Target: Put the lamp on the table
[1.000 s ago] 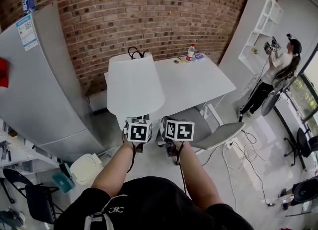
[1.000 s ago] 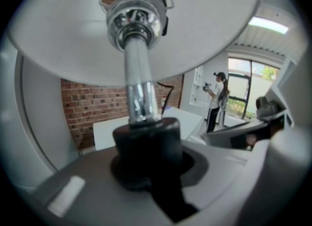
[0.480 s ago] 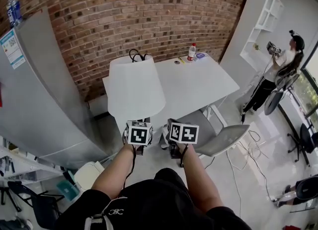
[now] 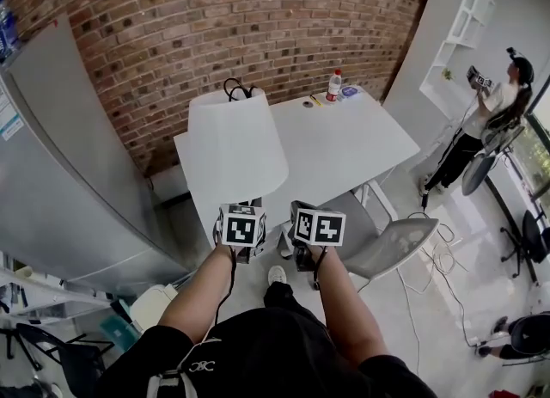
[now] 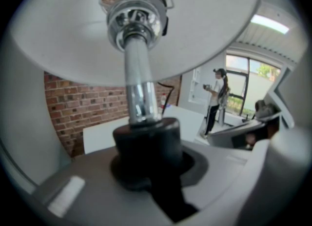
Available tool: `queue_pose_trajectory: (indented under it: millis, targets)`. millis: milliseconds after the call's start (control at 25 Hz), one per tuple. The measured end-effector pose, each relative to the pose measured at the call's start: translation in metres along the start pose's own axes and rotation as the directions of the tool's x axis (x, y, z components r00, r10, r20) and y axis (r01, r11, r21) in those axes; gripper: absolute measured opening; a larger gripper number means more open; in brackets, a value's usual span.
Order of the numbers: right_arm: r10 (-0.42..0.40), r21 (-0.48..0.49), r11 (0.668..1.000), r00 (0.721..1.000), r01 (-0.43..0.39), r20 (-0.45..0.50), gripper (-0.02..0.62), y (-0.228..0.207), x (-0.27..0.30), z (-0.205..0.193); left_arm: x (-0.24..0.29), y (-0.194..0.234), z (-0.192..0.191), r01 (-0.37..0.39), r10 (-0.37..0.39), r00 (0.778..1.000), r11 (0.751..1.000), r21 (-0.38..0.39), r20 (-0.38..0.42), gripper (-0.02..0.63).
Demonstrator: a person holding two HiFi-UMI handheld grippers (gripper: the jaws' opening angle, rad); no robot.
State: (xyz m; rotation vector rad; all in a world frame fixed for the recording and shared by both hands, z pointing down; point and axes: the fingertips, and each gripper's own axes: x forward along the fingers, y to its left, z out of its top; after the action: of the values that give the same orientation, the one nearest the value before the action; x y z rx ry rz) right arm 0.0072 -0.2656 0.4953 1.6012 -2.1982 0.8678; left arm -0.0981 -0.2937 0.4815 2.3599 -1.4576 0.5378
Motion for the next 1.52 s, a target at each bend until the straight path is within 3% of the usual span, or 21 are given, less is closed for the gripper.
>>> queue_pose_trajectory:
  millis: [480, 1000, 1520]
  targets:
    - [-0.023, 0.020, 1.000, 0.999, 0.023, 0.022, -0.003, -0.045, 0.063, 0.065, 0.095, 0.024, 0.041, 0.031, -0.031, 0.999, 0.999, 0.035, 0.007, 0.066]
    - [-0.063, 0.062, 0.996, 0.998, 0.063, -0.013, -0.003, -0.127, 0.130, 0.092, 0.247, 0.034, 0.074, 0.066, -0.067, 0.998, 0.994, 0.083, 0.006, 0.066]
    - [-0.057, 0.131, 0.989, 0.995, 0.067, -0.077, -0.003, -0.230, 0.205, 0.112, 0.403, 0.040, 0.126, 0.030, -0.036, 0.998, 0.991, 0.129, 0.043, 0.066]
